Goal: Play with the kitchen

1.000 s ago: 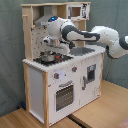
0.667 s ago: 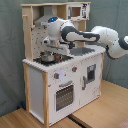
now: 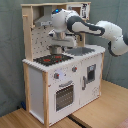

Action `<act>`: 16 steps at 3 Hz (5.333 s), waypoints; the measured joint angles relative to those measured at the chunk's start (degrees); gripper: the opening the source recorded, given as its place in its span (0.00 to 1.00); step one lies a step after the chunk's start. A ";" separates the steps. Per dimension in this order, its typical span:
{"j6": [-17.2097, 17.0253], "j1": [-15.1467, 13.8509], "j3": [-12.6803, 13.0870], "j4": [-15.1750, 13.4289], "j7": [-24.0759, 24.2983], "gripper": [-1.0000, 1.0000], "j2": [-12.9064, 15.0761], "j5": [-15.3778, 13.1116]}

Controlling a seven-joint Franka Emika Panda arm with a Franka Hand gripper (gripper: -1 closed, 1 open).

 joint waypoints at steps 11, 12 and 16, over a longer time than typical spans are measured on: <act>8.31 -24.77 27.09 -33.77 -4.75 0.00 -6.77 -0.83; 8.41 -28.59 30.02 -37.02 -3.82 0.00 -6.77 -0.84; 12.11 -48.38 40.91 -49.28 -2.30 0.00 -6.23 -0.84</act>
